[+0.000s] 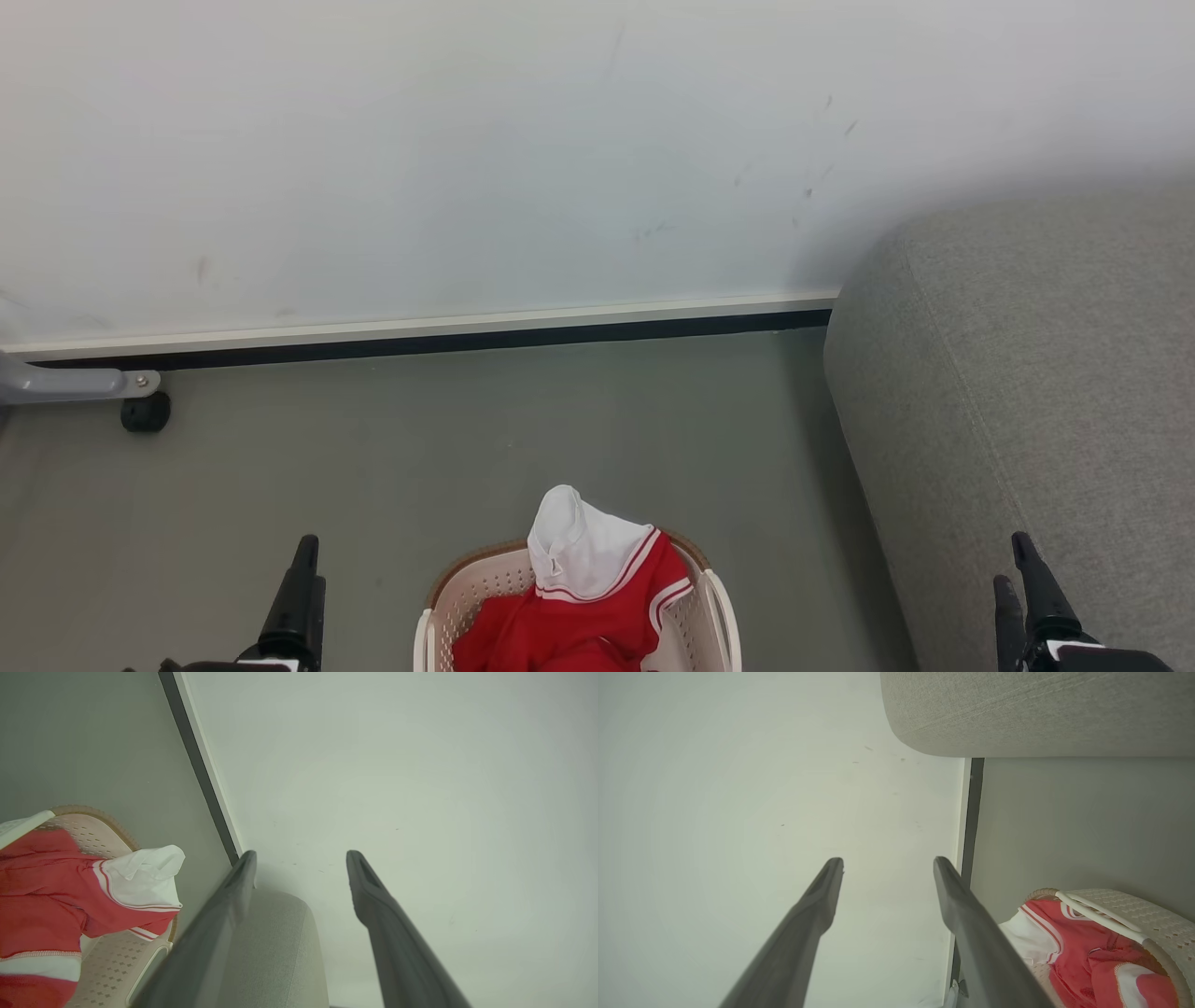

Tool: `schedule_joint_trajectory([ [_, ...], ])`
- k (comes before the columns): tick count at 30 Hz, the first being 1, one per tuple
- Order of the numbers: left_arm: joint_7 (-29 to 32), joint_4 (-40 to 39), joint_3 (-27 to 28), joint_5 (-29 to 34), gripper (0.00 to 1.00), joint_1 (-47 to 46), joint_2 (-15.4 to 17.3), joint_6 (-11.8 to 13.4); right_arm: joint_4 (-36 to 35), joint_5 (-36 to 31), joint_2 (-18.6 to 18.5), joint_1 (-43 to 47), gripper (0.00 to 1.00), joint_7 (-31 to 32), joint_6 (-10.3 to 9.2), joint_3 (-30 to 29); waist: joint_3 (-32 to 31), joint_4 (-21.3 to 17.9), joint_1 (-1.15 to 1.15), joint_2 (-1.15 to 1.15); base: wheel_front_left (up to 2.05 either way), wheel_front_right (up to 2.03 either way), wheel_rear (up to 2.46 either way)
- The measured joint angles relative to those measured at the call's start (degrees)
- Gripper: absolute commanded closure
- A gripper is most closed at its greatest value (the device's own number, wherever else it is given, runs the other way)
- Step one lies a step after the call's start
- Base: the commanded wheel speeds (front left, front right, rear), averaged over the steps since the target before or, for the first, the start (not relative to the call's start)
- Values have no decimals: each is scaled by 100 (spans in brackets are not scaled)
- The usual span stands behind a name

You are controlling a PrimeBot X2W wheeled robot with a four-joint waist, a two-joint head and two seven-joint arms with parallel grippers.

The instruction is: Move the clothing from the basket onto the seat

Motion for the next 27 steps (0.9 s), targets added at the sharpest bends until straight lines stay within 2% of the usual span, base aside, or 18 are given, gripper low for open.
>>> schedule_joint_trajectory([
  [9, -179, -108, -174, 550, 0, -7, 25, 92, -201, -552, -7, 42, 0, -183, -199, 92, -25, -18, 0, 0, 0, 0, 0],
  [17, -352, -277, -328, 1274, 0, -24, 71, 293, -419, -1429, -21, 85, 0, -363, -339, 286, -45, -36, 0, 0, 0, 0, 0],
  [27, -524, -433, -593, 2219, 0, -26, 232, 444, -608, -2597, -250, 96, 0, -537, -460, 665, -57, -55, 0, 0, 0, 0, 0],
])
